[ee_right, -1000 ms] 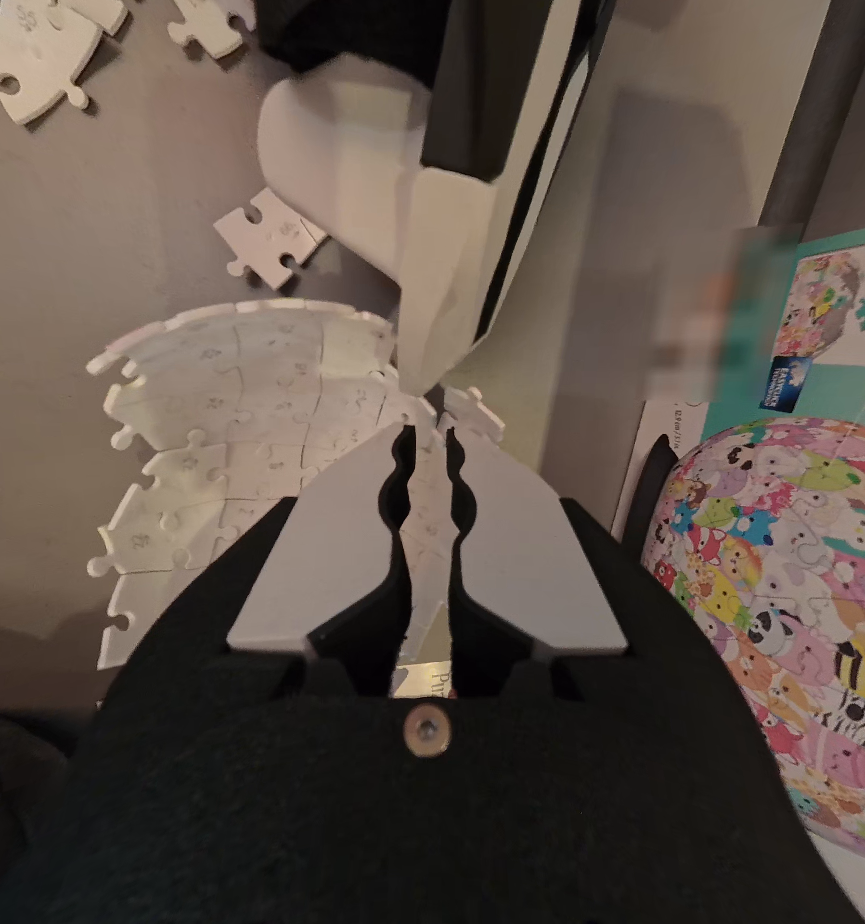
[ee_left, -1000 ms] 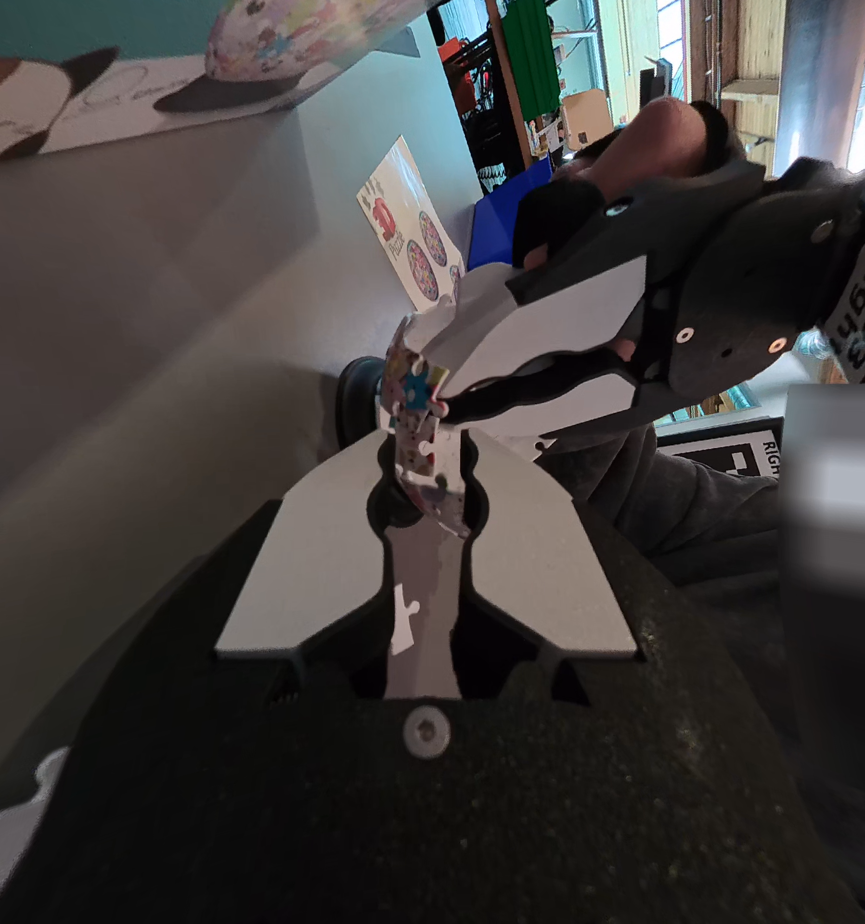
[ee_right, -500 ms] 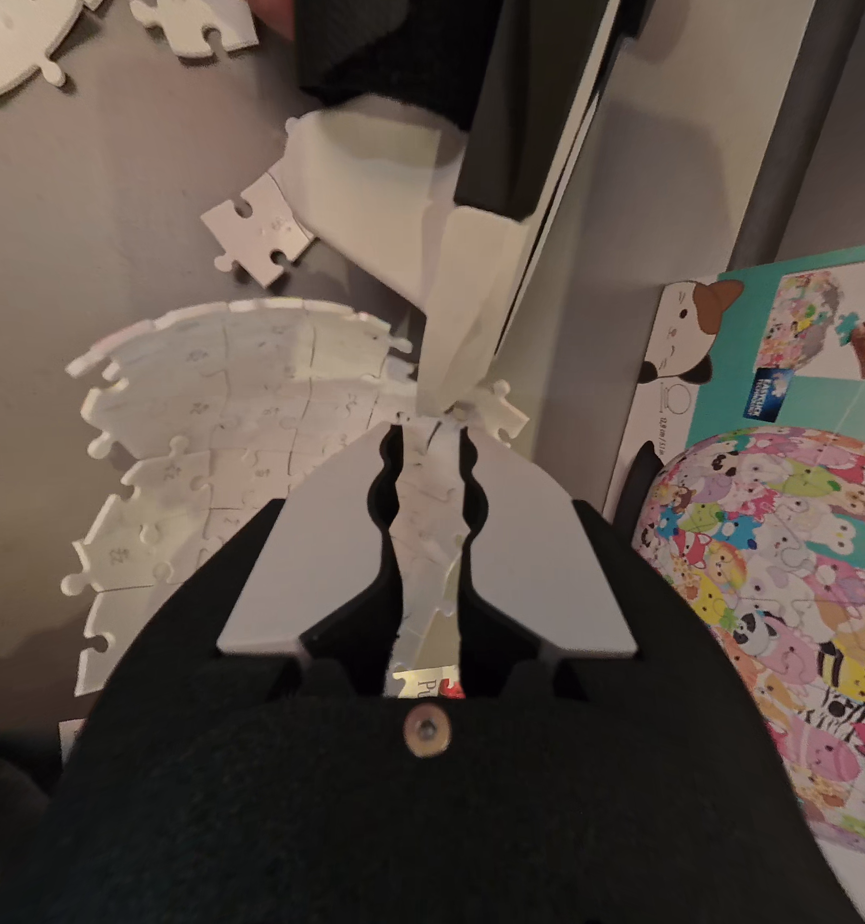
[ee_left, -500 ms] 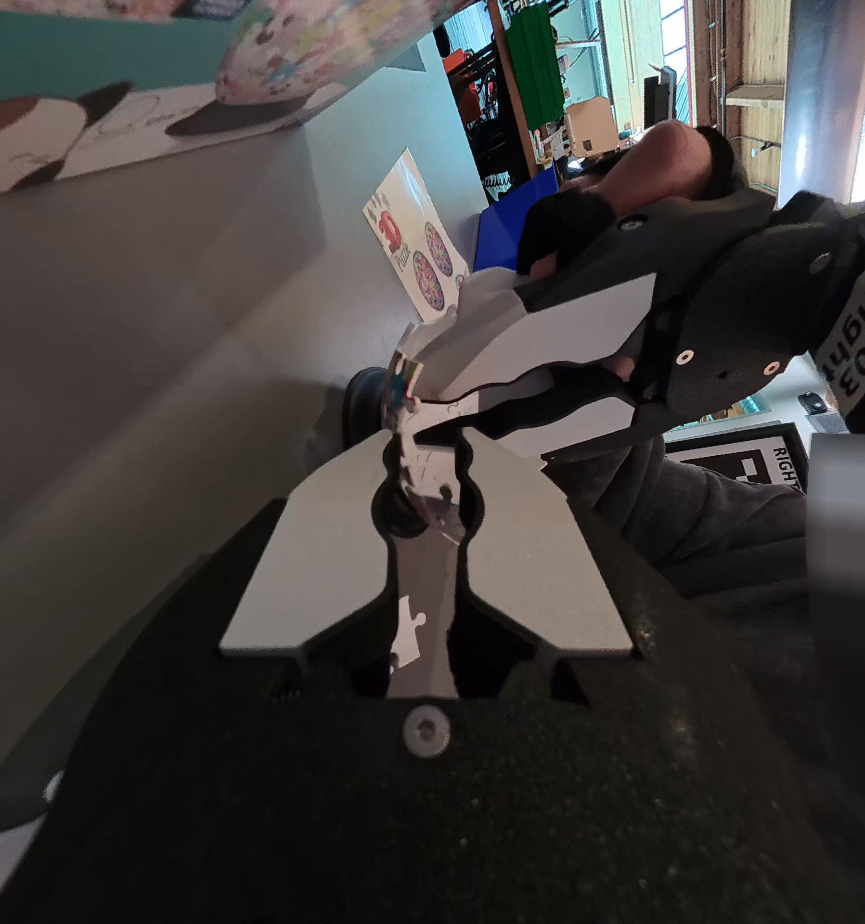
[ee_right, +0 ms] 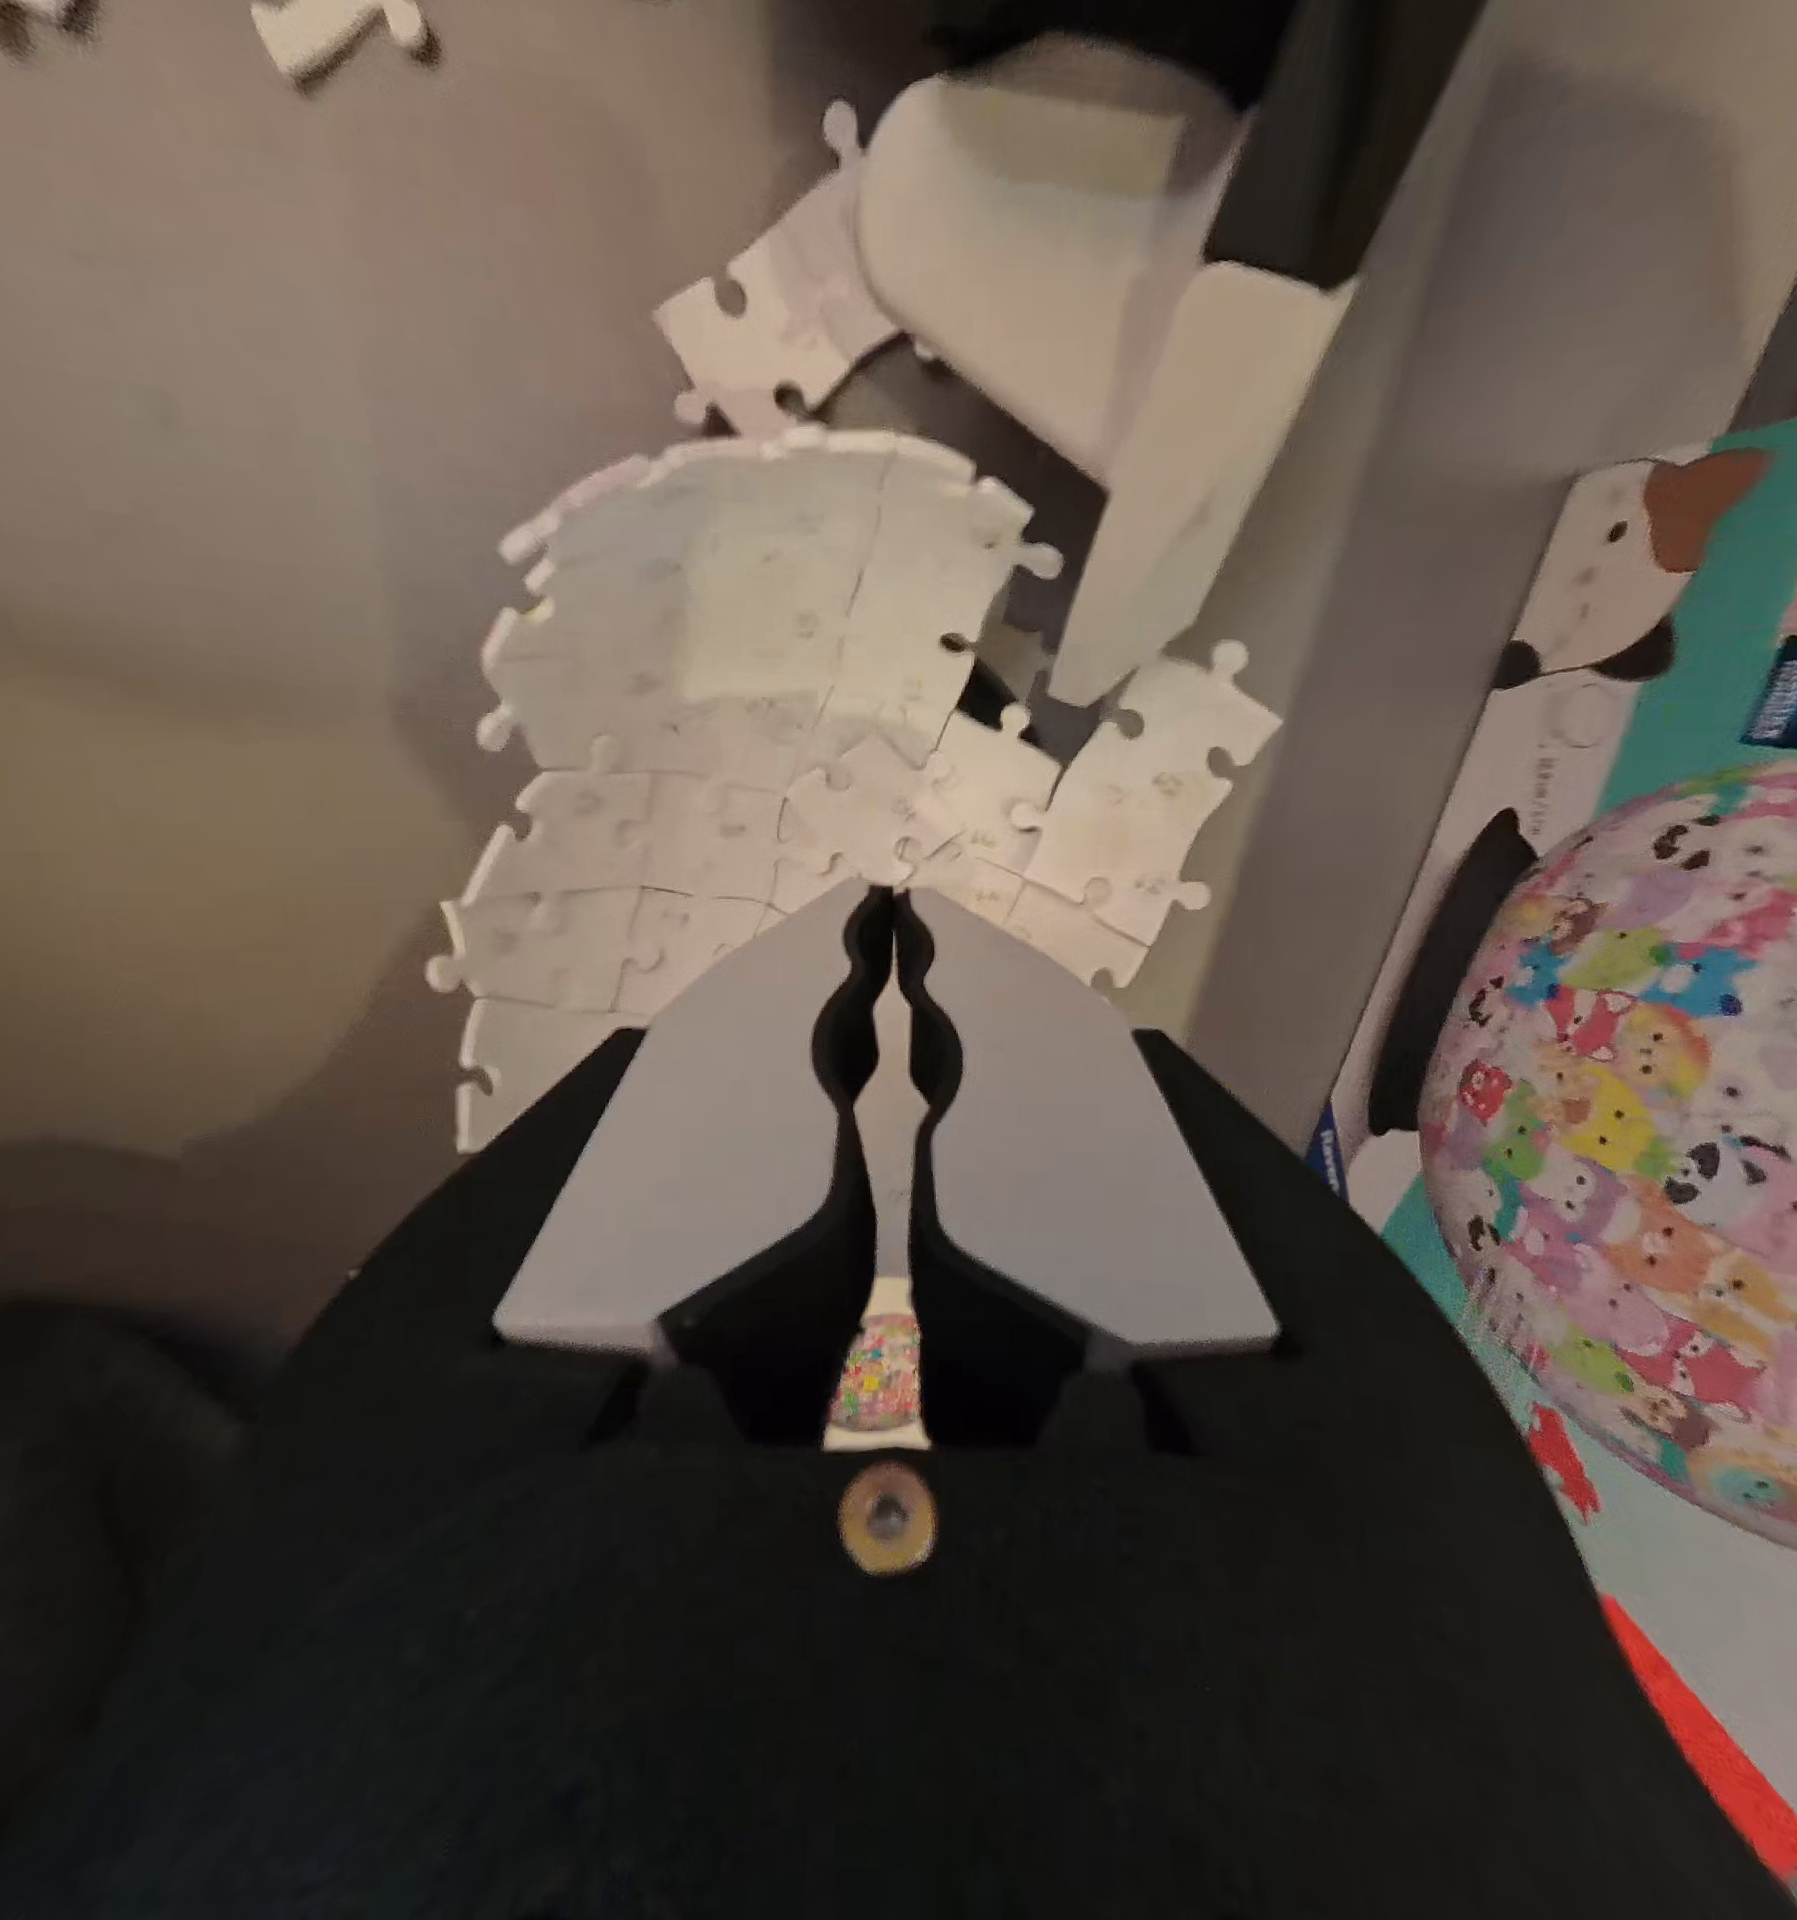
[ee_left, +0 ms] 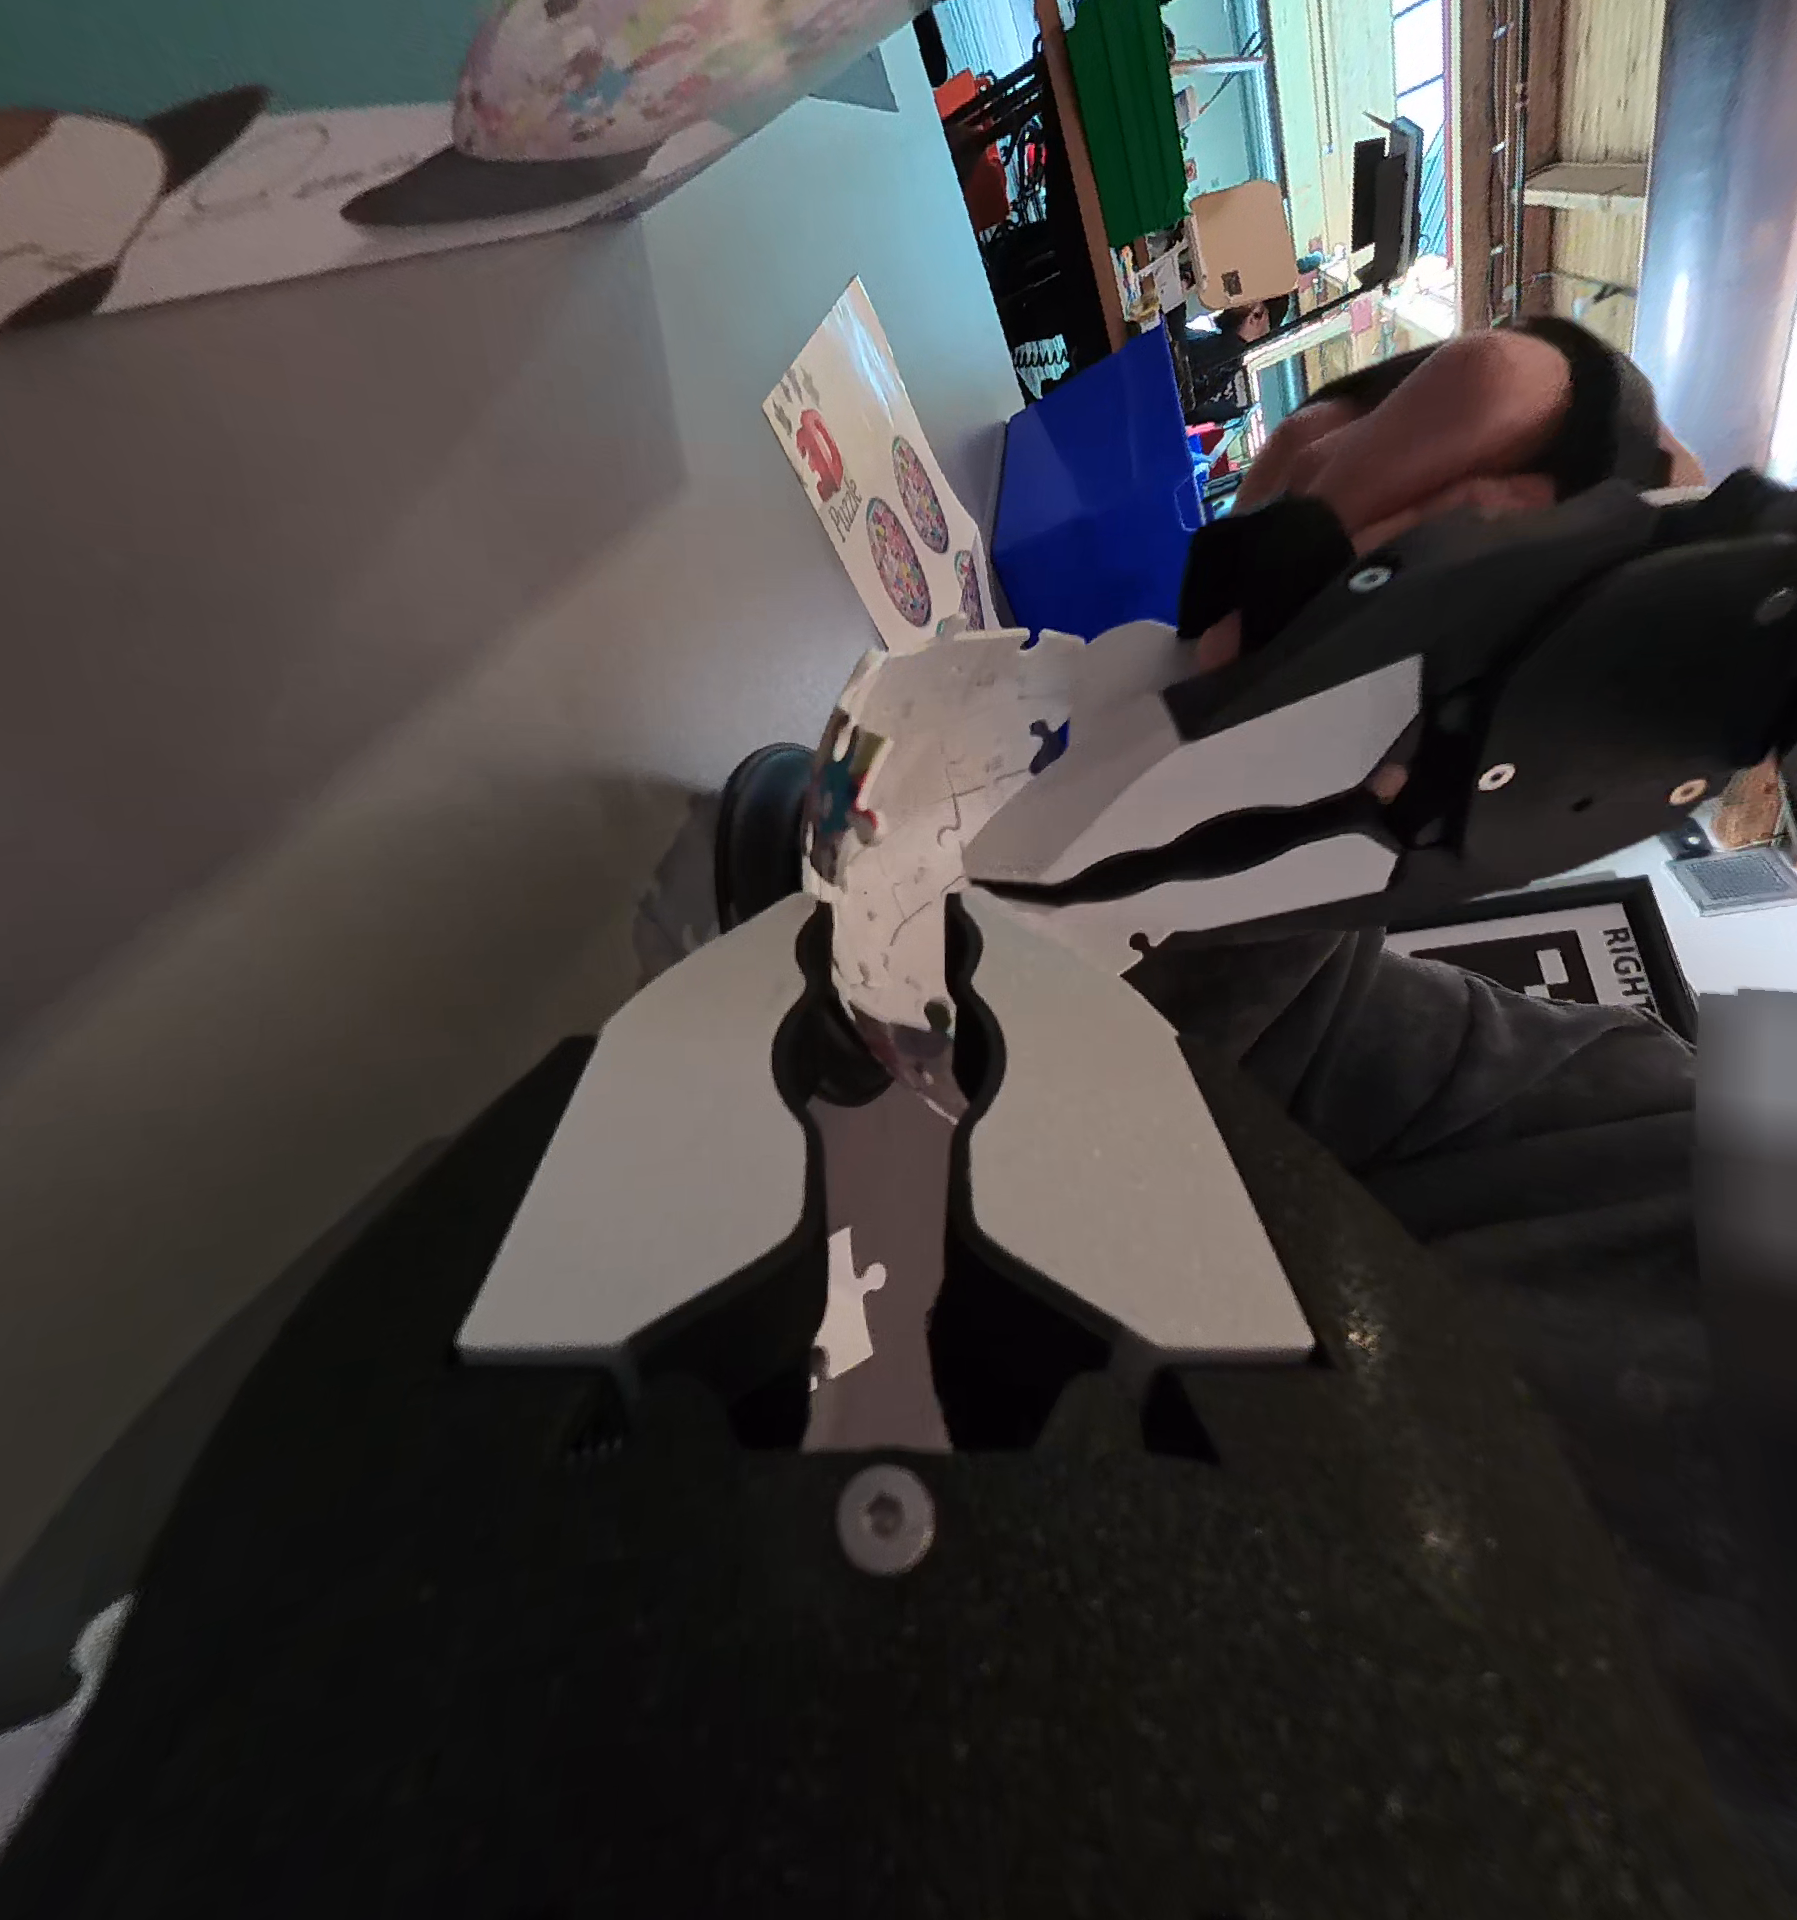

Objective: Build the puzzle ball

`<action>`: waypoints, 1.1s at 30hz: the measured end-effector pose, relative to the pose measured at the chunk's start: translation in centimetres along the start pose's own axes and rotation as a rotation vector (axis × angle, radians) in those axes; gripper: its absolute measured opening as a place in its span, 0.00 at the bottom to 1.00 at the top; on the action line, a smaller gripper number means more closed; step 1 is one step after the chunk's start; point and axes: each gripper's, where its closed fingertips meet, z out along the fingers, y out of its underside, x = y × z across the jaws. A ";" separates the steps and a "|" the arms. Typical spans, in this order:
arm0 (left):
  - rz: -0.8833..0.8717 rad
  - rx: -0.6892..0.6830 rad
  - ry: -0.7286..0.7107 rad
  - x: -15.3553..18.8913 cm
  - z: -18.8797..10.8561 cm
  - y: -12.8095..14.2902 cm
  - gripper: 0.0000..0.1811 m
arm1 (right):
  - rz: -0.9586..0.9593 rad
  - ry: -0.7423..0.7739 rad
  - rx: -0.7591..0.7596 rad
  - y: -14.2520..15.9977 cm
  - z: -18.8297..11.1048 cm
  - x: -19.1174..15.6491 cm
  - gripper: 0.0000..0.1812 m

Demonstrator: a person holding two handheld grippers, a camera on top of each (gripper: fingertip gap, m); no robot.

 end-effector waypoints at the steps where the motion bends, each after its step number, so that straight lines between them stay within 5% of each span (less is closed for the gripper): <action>1: -0.002 -0.004 0.000 0.0 0.0 0.1 0.11 | -0.004 -0.004 -0.026 0.0 0.3 -0.1 0.00; 6: 0.007 -0.028 0.000 0.3 0.3 0.4 0.11 | 0.034 -0.134 -0.132 0.9 2.6 -1.5 0.06; 13: 0.012 -0.062 -0.071 -0.6 0.4 0.9 0.11 | 0.013 -0.065 -0.142 0.3 3.2 -0.4 0.13; 19: 0.009 -0.069 -0.081 -0.7 0.4 1.0 0.09 | -0.004 -0.061 -0.132 0.3 3.4 -0.5 0.07; 22: 0.010 -0.070 -0.079 -0.7 0.4 1.0 0.10 | 0.045 -0.073 -0.114 0.4 2.9 -0.5 0.22; 33: -0.004 -0.039 -0.068 -0.6 -0.4 0.6 0.10 | 0.076 -0.108 -0.104 0.2 3.2 -0.9 0.24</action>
